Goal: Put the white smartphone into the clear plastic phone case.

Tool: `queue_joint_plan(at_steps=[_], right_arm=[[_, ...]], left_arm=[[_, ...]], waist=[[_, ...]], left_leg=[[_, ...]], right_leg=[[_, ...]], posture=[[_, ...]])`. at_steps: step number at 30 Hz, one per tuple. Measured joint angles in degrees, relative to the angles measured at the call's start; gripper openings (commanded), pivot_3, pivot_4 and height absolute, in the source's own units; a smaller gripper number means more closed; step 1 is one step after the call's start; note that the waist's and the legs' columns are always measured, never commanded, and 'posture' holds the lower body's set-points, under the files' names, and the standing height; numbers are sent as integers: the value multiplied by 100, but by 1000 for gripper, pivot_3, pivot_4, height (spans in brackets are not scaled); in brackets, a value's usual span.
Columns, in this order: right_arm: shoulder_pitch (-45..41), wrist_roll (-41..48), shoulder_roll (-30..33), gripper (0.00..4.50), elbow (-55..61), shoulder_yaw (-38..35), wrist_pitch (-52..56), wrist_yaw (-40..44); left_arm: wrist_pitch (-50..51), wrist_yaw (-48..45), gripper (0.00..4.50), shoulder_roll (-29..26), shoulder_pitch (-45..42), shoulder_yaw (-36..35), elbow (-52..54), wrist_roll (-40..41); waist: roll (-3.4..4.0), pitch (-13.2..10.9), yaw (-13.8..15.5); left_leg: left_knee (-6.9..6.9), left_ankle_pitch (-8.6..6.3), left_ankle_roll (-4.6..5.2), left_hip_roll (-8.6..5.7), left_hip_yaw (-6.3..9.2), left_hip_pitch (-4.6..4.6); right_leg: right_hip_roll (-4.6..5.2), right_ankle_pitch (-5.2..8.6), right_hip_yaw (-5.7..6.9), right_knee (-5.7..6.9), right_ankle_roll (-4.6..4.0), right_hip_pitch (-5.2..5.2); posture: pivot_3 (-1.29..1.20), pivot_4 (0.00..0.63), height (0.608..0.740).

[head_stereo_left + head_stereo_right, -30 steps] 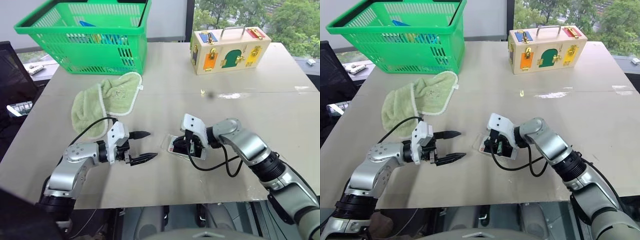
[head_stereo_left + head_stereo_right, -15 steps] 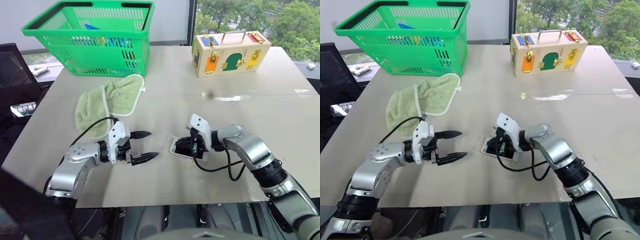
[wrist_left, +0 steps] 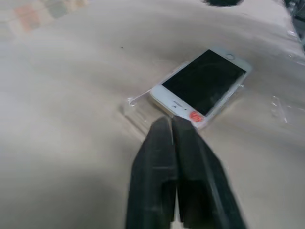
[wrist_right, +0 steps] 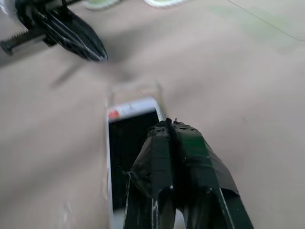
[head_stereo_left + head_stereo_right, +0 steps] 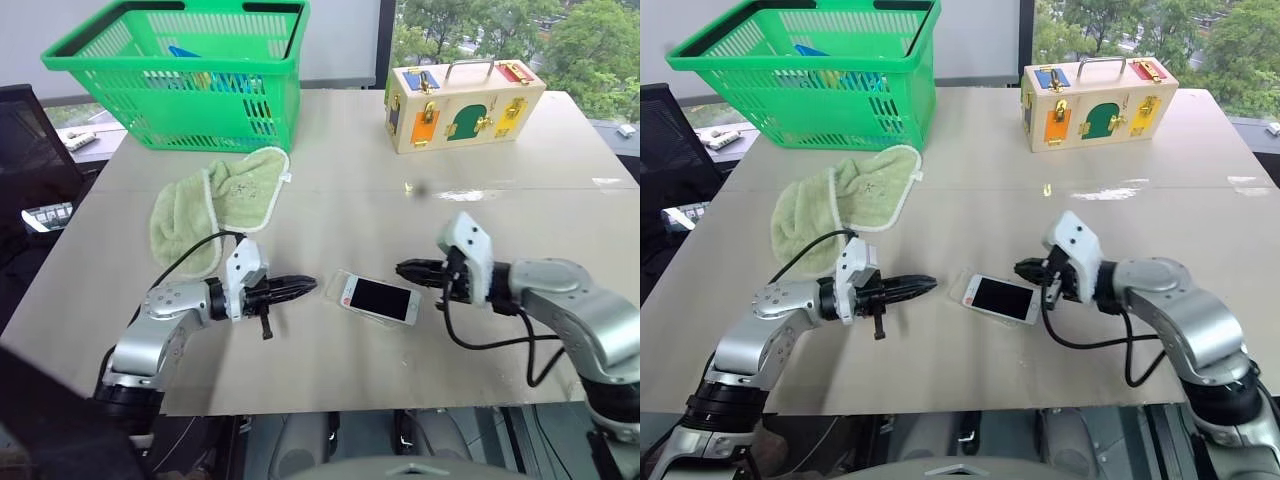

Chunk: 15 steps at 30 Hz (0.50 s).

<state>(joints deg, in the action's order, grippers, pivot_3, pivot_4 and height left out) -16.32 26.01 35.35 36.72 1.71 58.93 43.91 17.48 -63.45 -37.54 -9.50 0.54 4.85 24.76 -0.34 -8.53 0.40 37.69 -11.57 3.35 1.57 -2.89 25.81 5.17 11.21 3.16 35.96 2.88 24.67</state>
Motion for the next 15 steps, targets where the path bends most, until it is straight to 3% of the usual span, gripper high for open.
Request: queue_joint_plan(at_steps=[10,15], right_arm=[[902,-344,1016,0,170,50,-292,-280],[968,-550,801,0,-181,560,-657,-346]], left_arm=[[50,235,16,155,-501,303,-598,-536],[-4,111,16,160,-582,635,-689,-737]], waist=[[-6,-4,37],[-8,-5,38]], left_leg=[[0,5,10,-1,0,2],[0,5,10,-1,1,2]], right_leg=[[0,5,0,-4,8,0],[-1,6,0,-4,10,0]], posture=[[0,150,740],[0,150,740]])
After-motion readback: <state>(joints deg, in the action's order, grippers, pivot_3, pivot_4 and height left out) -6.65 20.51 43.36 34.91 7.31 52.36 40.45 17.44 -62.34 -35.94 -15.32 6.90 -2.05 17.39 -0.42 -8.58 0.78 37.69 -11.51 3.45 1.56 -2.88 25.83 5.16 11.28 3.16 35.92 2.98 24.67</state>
